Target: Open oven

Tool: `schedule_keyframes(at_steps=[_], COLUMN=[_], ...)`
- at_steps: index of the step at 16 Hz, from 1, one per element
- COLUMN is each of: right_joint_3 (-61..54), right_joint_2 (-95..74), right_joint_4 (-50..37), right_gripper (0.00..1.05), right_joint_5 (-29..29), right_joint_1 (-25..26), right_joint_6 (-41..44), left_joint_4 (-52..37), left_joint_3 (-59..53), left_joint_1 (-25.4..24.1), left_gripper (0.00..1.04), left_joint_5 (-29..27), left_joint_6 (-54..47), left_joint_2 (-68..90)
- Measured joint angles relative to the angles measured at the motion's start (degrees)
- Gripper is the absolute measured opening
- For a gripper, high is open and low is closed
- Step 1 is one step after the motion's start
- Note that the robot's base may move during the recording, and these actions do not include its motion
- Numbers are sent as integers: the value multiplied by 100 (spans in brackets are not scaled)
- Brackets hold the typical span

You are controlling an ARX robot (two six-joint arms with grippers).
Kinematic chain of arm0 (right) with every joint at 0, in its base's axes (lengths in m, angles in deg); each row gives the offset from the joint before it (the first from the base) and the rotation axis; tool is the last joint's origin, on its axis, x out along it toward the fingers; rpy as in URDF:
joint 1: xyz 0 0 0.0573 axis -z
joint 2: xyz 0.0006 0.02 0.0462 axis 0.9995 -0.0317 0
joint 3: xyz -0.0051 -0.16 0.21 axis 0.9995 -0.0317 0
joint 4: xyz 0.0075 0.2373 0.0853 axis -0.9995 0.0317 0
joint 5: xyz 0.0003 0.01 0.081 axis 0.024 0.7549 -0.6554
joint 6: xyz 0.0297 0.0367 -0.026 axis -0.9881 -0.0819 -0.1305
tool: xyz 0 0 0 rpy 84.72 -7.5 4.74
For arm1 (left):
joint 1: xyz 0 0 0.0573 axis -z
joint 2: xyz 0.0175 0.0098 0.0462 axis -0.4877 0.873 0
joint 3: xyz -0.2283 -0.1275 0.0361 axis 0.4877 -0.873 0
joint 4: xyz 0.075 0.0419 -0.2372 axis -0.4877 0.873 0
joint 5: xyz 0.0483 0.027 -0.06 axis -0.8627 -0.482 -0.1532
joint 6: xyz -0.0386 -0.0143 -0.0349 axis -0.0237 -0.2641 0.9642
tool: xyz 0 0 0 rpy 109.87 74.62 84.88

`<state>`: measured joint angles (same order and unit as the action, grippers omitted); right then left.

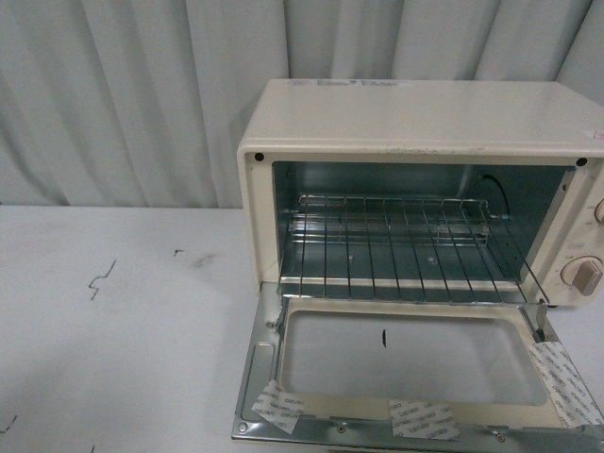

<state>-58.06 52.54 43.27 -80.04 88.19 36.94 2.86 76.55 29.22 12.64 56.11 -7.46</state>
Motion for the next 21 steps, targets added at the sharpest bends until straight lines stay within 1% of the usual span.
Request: schedule_keyframes(at_steps=[1,2,21], right_joint_3=[0,0,0], right_joint_2=[0,0,0], right_joint_4=[0,0,-17], right_gripper=[98,98,98], right_joint_5=[0,0,-2], right_joint_1=[0,0,0], right_joint_6=[0,0,0], left_joint_4=[0,0,0], left_joint_3=[0,0,0], left_joint_1=[0,0,0], left_gripper=[100,98,98], left_joint_5=[0,0,-17], left_joint_6=[-4,-7,-7], left_joint_2=[0,0,0])
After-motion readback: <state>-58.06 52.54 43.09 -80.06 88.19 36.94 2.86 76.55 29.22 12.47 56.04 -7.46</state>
